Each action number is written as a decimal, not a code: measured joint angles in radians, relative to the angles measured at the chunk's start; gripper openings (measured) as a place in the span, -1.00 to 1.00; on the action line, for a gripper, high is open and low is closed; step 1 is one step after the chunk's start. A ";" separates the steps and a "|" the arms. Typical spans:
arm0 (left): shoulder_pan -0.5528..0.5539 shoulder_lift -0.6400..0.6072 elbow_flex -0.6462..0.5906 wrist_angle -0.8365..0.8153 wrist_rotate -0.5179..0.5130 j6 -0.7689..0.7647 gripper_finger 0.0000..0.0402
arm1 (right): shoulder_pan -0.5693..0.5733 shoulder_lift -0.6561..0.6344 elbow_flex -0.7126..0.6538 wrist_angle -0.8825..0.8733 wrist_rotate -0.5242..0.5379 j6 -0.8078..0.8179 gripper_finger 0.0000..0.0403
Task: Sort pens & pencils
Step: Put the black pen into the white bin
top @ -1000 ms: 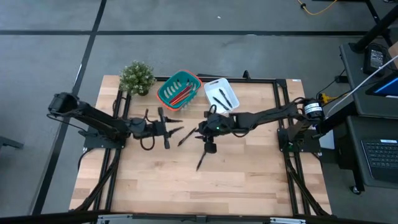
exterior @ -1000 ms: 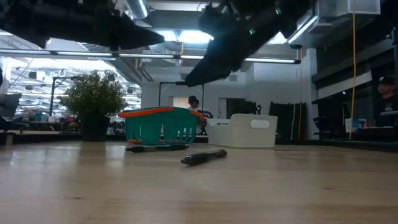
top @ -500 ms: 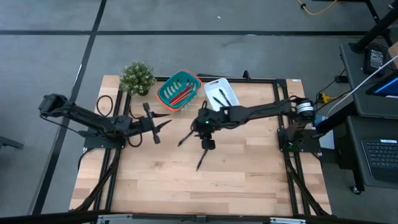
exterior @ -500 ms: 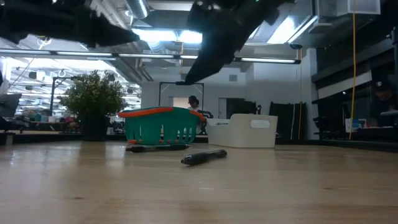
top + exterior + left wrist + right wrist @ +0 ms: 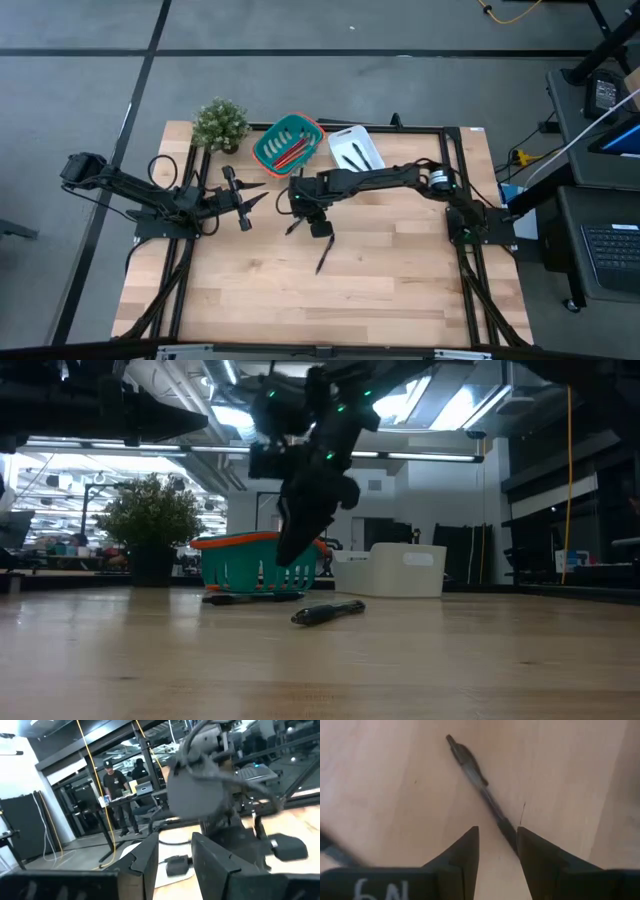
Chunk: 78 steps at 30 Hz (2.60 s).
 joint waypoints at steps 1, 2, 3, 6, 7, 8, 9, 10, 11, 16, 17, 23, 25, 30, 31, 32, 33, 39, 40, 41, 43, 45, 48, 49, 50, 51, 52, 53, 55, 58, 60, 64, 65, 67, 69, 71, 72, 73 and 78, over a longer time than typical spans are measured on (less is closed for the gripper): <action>0.000 0.000 0.000 -0.003 0.000 0.009 -0.45 | -0.001 0.017 0.022 -0.015 -0.005 -0.010 -0.34; 0.000 0.000 0.000 -0.010 0.000 0.017 -0.45 | -0.002 0.034 0.041 -0.034 -0.015 -0.021 -0.34; 0.000 0.000 0.000 -0.015 0.000 0.018 -0.45 | -0.002 0.046 0.058 -0.047 -0.023 -0.028 -0.34; 0.000 0.000 0.000 -0.017 0.000 0.018 -0.45 | -0.003 0.075 0.099 -0.065 -0.035 -0.065 -0.34; 0.000 0.000 0.000 -0.017 0.000 0.018 -0.45 | -0.003 0.082 0.106 -0.070 -0.035 -0.074 -0.34; 0.000 0.000 0.000 -0.018 0.000 0.018 -0.45 | -0.003 0.090 0.112 -0.070 -0.037 -0.077 -0.34; 0.000 0.000 0.000 -0.018 0.000 0.018 -0.45 | -0.003 0.093 0.114 -0.070 -0.041 -0.077 -0.34; 0.000 0.000 0.000 -0.018 0.000 0.017 -0.45 | -0.006 0.094 0.111 -0.075 -0.043 -0.077 -0.34; 0.000 0.000 0.000 -0.019 0.000 0.017 -0.45 | -0.006 0.094 0.106 -0.077 -0.047 -0.076 -0.34; 0.000 0.000 0.000 -0.022 0.000 0.013 -0.45 | -0.012 0.094 0.103 -0.096 -0.061 -0.070 -0.34; 0.000 0.000 0.000 -0.022 0.000 0.013 -0.45 | -0.013 0.094 0.103 -0.096 -0.060 -0.071 -0.34; -0.001 0.001 0.000 -0.022 0.001 -0.012 -0.45 | -0.021 0.094 0.103 -0.086 -0.060 -0.075 -0.34; -0.001 0.001 0.000 -0.022 0.001 -0.013 -0.45 | -0.024 0.095 0.103 -0.086 -0.060 -0.076 -0.34; -0.001 0.001 0.000 -0.021 0.001 -0.013 -0.45 | -0.028 0.131 0.105 -0.062 -0.052 -0.102 -0.34; -0.001 0.001 0.000 -0.022 0.002 -0.013 -0.45 | -0.031 0.141 0.104 -0.061 -0.057 -0.114 -0.34; -0.001 0.000 0.000 -0.021 0.003 -0.013 -0.45 | -0.031 0.152 0.105 -0.061 -0.054 -0.124 -0.34; -0.001 0.000 0.000 -0.022 0.005 -0.014 -0.45 | -0.029 0.156 0.106 -0.060 -0.048 -0.124 -0.34; -0.001 0.001 0.000 -0.043 0.009 -0.013 -0.45 | -0.031 0.171 0.106 -0.068 -0.045 -0.126 -0.34; 0.000 0.000 0.000 -0.042 0.009 -0.013 -0.45 | -0.031 0.172 0.106 -0.069 -0.045 -0.125 -0.35; 0.000 0.001 0.000 -0.043 0.009 -0.013 -0.45 | -0.032 0.172 0.106 -0.072 -0.046 -0.125 -0.38; 0.000 0.001 0.000 -0.044 0.009 -0.013 -0.45 | -0.034 0.173 0.106 -0.078 -0.047 -0.124 -0.49; -0.001 0.001 0.000 -0.044 0.009 -0.013 -0.45 | -0.036 0.174 0.106 -0.089 -0.048 -0.120 -0.68; -0.001 0.001 0.000 -0.044 0.008 -0.013 -0.45 | -0.039 0.173 0.106 -0.094 -0.050 -0.091 -0.84; -0.001 0.001 0.000 -0.044 0.009 -0.013 -0.45 | -0.040 0.173 0.106 -0.094 -0.049 -0.075 -0.84; -0.001 0.001 0.000 -0.044 0.008 -0.013 -0.45 | -0.041 0.173 0.106 -0.094 -0.050 -0.065 -0.84; -0.001 0.001 0.000 -0.044 0.008 -0.013 -0.45 | -0.042 0.173 0.106 -0.095 -0.056 -0.055 -0.84; -0.001 0.001 0.000 -0.044 0.008 -0.013 -0.45 | -0.045 0.173 0.106 -0.095 -0.066 -0.048 -0.84; -0.001 0.001 0.000 -0.048 0.008 -0.013 -0.45 | -0.046 0.174 0.105 -0.095 -0.077 -0.040 -0.84; -0.001 0.001 0.001 -0.070 0.008 -0.014 -0.45 | -0.049 0.174 0.105 -0.094 -0.103 -0.015 -0.84; -0.001 0.001 0.001 -0.108 0.008 -0.046 -0.45 | -0.056 0.174 0.112 -0.098 -0.144 0.009 -0.84; -0.001 0.000 0.001 -0.131 0.008 -0.067 -0.45 | -0.055 0.175 0.125 -0.108 -0.142 0.018 -0.84; -0.002 0.000 0.001 -0.149 0.009 -0.068 -0.45 | -0.053 0.171 0.172 -0.161 -0.119 0.036 -0.84; -0.002 0.000 0.001 -0.152 0.010 -0.068 -0.45 | -0.051 0.163 0.180 -0.189 -0.110 0.040 -0.84; -0.001 0.000 0.001 -0.151 0.004 -0.070 -0.45 | -0.051 0.137 0.188 -0.209 -0.107 0.052 -0.84; 0.000 0.001 0.002 -0.157 0.007 -0.089 -0.45 | -0.051 0.103 0.195 -0.216 -0.097 0.065 -0.84; -0.001 0.001 0.002 -0.165 0.009 -0.093 -0.45 | -0.047 0.075 0.197 -0.245 -0.067 0.083 -0.84; -0.001 0.001 0.002 -0.168 0.009 -0.093 -0.45 | -0.045 0.063 0.197 -0.246 -0.053 0.087 -0.84; 0.000 0.001 0.002 -0.176 0.010 -0.094 -0.45 | -0.043 0.059 0.196 -0.251 -0.040 0.089 -0.84; -0.002 0.002 0.002 -0.188 0.051 -0.099 -0.45 | -0.031 -0.008 0.197 -0.242 0.002 0.095 -0.84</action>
